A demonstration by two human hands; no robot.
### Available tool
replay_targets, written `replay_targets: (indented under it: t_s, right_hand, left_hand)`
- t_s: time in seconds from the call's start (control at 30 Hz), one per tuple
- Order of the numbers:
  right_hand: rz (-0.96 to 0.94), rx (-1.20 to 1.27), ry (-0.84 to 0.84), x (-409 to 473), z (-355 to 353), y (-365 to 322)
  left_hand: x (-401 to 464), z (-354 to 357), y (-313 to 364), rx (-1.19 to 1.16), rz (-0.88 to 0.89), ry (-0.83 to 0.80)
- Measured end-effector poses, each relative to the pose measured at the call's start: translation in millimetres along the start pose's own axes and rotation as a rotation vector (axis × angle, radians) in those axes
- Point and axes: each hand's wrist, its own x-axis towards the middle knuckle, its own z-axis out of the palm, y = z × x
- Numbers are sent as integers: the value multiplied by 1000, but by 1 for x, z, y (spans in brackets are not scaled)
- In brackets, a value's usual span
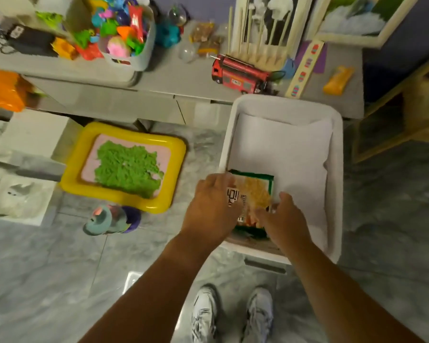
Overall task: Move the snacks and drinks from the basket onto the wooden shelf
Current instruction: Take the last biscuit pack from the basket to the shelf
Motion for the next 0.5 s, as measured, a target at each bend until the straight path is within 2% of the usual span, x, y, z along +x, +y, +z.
replay_targets:
  t_s: [0.2,0.37,0.5]
  right_hand:
    - [30,181,-1,29,39,21]
    - [-2,286,1,7,17,1]
    - [-142,429,114,-24,-29,-19]
  left_hand:
    - [3,9,-21,-129,20,111]
    - [3,3,-16,-201,11,78]
    - [3,-27,1,-286,42,18]
